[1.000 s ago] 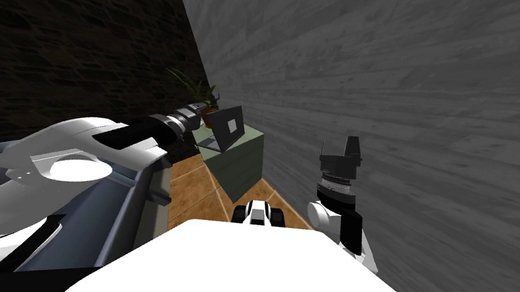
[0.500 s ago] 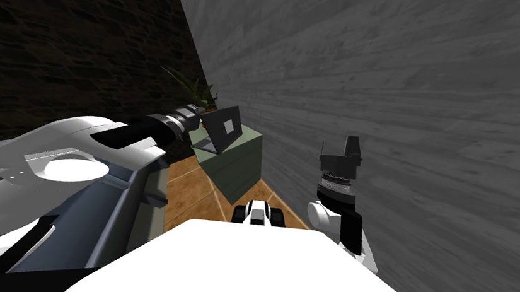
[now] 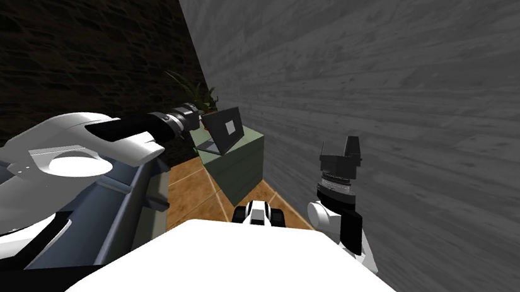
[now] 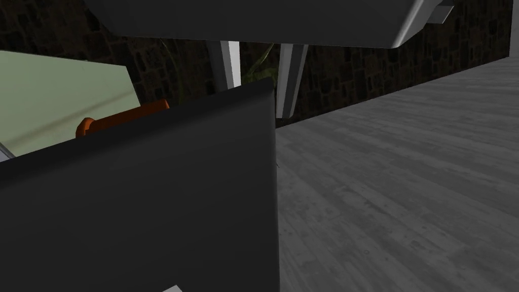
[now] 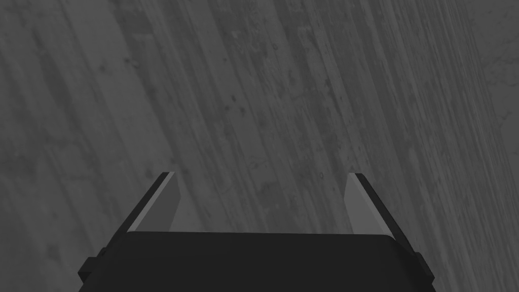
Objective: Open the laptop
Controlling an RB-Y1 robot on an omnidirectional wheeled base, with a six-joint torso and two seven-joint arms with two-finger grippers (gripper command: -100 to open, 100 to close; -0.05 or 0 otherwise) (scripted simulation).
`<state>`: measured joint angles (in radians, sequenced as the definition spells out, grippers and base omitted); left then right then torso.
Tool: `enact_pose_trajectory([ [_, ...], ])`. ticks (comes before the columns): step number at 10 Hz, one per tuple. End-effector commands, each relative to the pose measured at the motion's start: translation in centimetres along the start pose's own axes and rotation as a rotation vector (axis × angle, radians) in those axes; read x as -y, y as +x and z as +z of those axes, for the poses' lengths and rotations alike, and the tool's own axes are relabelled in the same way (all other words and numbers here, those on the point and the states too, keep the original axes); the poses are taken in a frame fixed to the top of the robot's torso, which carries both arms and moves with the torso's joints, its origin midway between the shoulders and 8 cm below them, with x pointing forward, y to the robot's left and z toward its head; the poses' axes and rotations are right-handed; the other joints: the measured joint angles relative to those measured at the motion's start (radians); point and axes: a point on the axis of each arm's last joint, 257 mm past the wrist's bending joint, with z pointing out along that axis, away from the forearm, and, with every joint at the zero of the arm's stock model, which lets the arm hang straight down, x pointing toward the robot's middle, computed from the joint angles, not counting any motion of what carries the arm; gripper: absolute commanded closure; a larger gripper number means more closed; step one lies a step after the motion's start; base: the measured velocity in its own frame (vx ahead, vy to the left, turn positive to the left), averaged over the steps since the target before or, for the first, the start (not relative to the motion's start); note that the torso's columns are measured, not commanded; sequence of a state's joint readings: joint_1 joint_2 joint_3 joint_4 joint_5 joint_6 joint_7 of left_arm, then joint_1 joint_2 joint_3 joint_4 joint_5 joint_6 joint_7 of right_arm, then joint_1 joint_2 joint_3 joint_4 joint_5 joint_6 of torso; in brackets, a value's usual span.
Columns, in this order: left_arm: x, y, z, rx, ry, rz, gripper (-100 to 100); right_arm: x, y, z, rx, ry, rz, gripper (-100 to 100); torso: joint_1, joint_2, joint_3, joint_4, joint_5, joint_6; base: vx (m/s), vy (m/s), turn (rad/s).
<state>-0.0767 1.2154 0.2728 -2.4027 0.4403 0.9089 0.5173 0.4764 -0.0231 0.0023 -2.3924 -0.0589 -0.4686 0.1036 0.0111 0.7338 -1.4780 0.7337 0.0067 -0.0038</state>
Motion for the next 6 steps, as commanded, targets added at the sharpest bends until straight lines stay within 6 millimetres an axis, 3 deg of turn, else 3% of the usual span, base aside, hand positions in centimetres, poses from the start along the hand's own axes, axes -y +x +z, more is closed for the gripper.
enact_pose_trajectory([
  [1,-1.2,-0.5,0.4,-0.002,-0.037,-0.106,100,0.0,0.0,0.0,0.000,0.000,0.000,0,-0.001,-0.001,0.000,0.000,0.000,0.000,-0.016,0.085,-0.014],
  [4,-0.9,-0.7,0.5,-0.005,-0.032,-0.153,100,0.0,0.0,0.0,0.000,0.000,0.000,0,-0.004,0.001,0.001,0.000,-0.002,0.002,-0.004,0.072,-0.011],
  [6,-3.2,-1.3,1.5,-0.004,-0.065,-0.281,100,0.0,0.0,0.0,0.000,0.000,0.000,0,-0.011,0.003,0.002,0.001,-0.005,0.004,-0.016,0.082,-0.044],
])
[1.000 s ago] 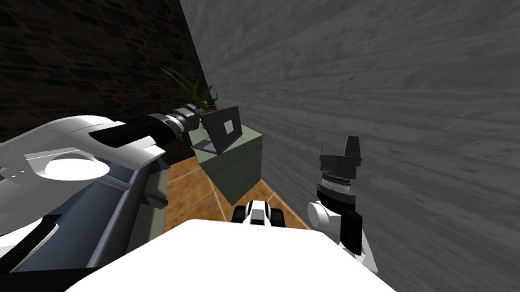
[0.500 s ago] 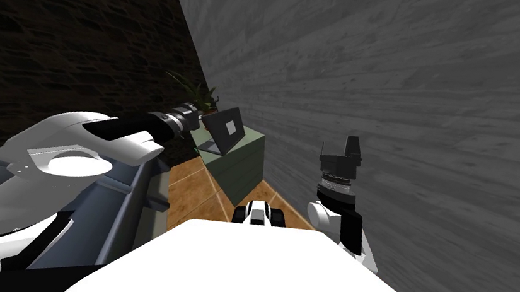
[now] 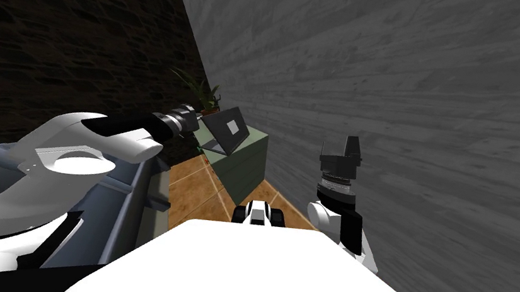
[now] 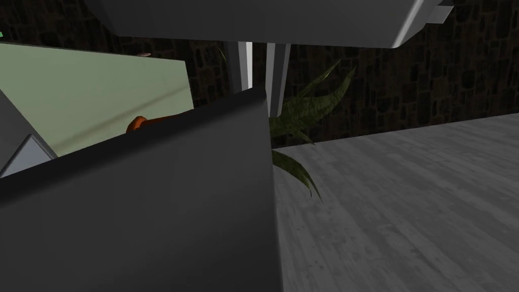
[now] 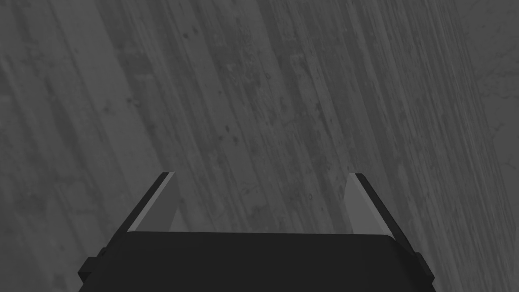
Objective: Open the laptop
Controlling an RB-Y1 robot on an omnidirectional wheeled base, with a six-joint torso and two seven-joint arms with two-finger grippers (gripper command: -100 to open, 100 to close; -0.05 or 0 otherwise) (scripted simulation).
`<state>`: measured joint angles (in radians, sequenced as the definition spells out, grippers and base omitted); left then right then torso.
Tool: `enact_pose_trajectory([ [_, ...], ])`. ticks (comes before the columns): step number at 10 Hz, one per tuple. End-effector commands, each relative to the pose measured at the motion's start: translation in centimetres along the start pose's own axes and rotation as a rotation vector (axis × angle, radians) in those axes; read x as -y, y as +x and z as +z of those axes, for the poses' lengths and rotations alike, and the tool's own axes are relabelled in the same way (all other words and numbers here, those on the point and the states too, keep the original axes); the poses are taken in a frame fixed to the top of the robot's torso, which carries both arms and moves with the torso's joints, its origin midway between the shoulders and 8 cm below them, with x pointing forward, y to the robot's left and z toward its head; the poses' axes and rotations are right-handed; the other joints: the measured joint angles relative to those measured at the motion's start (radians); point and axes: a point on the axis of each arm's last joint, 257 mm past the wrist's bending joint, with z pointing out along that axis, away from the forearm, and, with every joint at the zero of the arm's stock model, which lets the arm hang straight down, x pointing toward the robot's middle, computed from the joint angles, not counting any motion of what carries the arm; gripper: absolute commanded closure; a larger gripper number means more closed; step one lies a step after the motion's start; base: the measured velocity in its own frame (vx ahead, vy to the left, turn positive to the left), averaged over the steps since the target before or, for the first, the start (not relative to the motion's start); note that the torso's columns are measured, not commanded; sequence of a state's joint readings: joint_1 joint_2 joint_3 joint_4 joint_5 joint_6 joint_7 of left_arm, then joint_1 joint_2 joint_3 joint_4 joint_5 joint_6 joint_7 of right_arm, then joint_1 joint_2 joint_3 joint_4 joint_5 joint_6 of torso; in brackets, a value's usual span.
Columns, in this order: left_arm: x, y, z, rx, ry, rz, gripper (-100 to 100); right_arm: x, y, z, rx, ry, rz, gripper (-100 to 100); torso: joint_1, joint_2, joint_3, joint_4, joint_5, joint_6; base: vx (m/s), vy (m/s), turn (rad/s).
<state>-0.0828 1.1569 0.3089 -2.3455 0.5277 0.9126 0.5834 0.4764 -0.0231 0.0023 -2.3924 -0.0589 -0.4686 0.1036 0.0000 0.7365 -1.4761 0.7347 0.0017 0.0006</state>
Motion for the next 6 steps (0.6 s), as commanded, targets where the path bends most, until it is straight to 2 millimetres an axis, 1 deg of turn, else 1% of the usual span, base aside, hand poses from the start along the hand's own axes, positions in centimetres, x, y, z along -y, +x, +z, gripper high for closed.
enact_pose_trajectory([
  [1,-2.2,-0.5,1.3,-0.005,-0.038,-0.121,100,0.0,0.0,0.0,0.000,0.000,0.000,0,0.001,0.000,0.000,0.001,0.000,0.000,-0.026,0.081,-0.036],
  [6,-6.0,-1.3,3.0,-0.008,-0.092,-0.326,100,0.0,0.0,0.0,0.000,0.000,0.000,0,-0.003,0.000,0.001,-0.001,0.000,0.002,-0.019,0.070,-0.033],
])
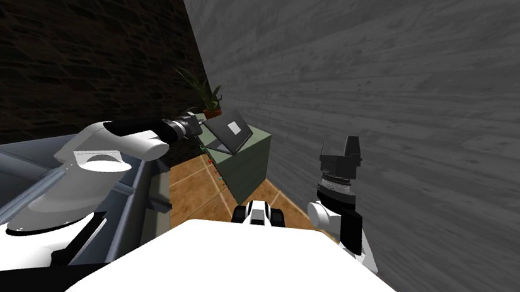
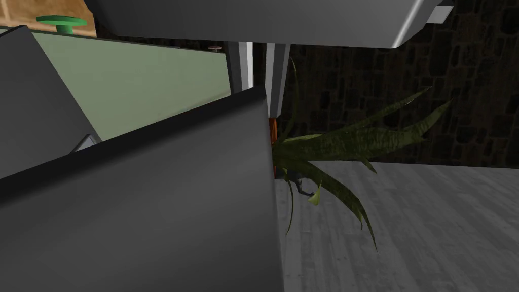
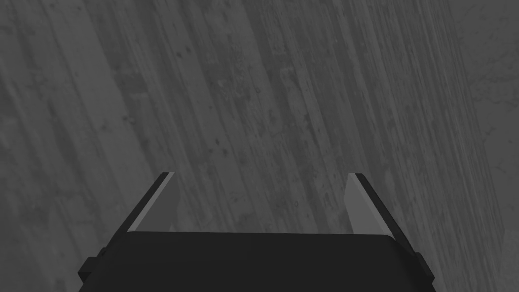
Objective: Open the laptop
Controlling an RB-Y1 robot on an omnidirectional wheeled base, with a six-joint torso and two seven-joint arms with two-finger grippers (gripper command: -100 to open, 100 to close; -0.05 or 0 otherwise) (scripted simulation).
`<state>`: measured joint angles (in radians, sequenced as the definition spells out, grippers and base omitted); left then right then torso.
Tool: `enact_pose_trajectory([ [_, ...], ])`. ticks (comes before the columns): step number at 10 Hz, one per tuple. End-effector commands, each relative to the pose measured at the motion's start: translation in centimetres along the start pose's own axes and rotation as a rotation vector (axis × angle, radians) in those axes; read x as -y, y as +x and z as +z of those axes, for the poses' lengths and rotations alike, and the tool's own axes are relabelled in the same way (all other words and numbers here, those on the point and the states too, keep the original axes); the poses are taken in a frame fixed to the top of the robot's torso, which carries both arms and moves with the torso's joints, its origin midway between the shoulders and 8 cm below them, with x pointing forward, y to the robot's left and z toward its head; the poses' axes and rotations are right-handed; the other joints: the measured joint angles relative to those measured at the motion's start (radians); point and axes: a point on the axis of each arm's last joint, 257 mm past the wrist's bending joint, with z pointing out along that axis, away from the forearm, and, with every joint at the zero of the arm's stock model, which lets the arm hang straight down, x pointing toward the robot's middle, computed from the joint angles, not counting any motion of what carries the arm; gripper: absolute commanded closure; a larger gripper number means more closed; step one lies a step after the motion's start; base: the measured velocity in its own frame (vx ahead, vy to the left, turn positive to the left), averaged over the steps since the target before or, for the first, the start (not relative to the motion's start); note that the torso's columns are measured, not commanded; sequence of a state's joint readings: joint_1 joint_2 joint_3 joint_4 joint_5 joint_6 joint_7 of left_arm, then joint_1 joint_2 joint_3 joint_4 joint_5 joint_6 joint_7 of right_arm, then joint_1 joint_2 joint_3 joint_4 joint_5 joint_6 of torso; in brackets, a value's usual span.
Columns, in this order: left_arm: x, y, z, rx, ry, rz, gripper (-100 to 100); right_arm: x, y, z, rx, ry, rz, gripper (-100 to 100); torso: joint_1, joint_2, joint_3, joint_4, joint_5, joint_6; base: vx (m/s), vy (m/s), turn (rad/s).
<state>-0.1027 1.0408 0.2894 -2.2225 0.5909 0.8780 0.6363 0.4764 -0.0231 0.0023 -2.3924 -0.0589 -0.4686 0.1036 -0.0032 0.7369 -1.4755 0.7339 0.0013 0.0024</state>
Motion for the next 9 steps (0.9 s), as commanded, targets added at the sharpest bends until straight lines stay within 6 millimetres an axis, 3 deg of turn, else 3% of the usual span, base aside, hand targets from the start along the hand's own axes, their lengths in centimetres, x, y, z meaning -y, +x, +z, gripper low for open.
enact_pose_trajectory([
  [1,-2.6,-0.6,1.2,-0.006,-0.043,-0.112,100,0.0,0.0,0.0,0.000,0.000,0.000,0,0.000,-0.001,-0.001,0.000,0.000,0.001,-0.027,0.073,-0.029],
  [2,-1.5,-0.6,1.0,-0.002,-0.025,-0.082,100,0.0,0.0,0.0,0.000,0.000,0.000,0,0.000,-0.002,-0.002,0.000,-0.001,0.001,-0.017,0.037,-0.005],
  [3,-3.5,-1.1,1.8,-0.006,-0.046,-0.170,100,0.0,0.0,0.0,0.000,0.000,0.000,0,-0.002,-0.001,-0.002,0.003,-0.003,-0.001,-0.021,0.057,-0.029],
  [9,-8.9,-1.7,3.9,-0.017,-0.095,-0.416,100,0.0,0.0,0.0,0.000,0.000,0.000,0,0.000,0.001,0.000,0.001,0.000,0.000,-0.022,0.067,-0.031],
])
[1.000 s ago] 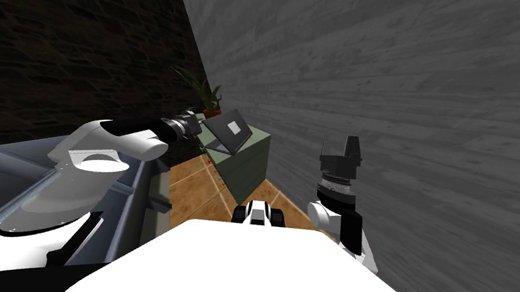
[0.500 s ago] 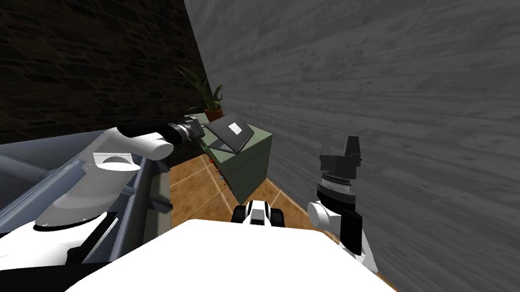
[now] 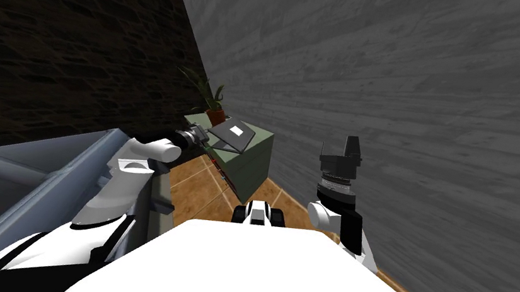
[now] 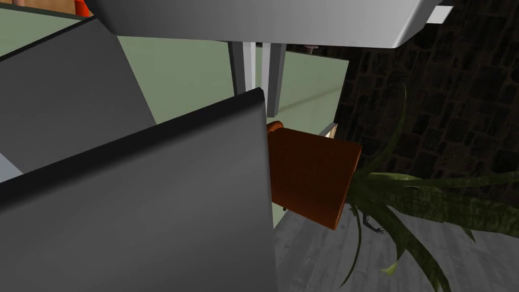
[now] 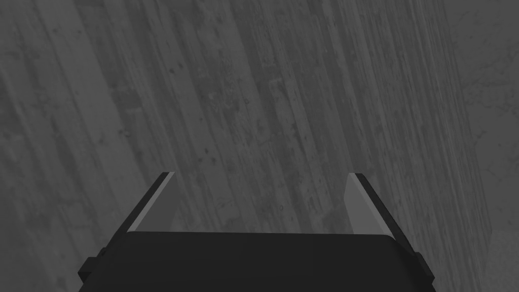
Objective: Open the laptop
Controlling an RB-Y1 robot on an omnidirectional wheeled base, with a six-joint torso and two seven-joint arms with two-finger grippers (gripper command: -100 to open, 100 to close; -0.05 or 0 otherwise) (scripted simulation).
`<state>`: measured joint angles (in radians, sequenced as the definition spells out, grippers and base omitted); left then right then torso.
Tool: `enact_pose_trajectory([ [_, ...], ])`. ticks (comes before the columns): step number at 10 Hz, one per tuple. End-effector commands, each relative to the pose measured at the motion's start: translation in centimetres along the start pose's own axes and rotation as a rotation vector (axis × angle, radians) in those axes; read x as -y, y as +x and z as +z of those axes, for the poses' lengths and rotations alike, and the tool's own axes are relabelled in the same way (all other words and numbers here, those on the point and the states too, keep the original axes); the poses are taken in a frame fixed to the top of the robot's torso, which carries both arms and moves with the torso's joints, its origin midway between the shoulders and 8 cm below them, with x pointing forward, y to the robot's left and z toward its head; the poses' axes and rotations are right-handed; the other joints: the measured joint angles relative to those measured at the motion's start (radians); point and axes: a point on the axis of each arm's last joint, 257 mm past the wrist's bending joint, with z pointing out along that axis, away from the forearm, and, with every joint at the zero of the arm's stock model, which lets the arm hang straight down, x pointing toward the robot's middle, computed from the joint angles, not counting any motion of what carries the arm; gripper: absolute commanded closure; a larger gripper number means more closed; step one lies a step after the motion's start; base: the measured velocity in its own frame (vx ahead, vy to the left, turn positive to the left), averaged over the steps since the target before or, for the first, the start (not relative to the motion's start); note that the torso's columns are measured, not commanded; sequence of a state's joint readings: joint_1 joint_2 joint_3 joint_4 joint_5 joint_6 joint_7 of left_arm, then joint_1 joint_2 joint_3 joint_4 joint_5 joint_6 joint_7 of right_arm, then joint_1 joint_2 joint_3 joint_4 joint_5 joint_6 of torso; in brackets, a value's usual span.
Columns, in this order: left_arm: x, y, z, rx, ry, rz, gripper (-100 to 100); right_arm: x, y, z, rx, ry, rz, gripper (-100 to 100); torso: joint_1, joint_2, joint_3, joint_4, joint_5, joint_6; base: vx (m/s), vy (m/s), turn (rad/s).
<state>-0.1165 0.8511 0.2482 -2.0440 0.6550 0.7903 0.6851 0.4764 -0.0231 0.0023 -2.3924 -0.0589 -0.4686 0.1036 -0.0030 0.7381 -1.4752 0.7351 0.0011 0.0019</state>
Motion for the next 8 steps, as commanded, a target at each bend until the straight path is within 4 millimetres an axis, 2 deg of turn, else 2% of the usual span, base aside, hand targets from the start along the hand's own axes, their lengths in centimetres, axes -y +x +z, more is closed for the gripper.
enact_pose_trajectory([
  [1,-2.8,-1.0,0.9,-0.004,-0.033,-0.111,100,0.0,0.0,0.0,0.000,0.000,0.000,0,-0.001,0.000,0.000,0.000,0.000,0.000,-0.040,0.056,-0.041],
  [2,-1.1,0.1,0.1,-0.011,-0.023,-0.084,-100,0.0,0.0,0.0,0.000,0.000,0.000,0,0.000,0.000,-0.001,0.001,-0.001,0.000,0.008,0.026,0.047],
  [8,1.3,3.1,-2.4,-0.039,-0.037,-0.080,-100,0.0,0.0,0.0,0.000,0.000,0.000,0,0.002,0.003,0.001,0.005,-0.002,-0.003,0.060,0.001,0.062],
])
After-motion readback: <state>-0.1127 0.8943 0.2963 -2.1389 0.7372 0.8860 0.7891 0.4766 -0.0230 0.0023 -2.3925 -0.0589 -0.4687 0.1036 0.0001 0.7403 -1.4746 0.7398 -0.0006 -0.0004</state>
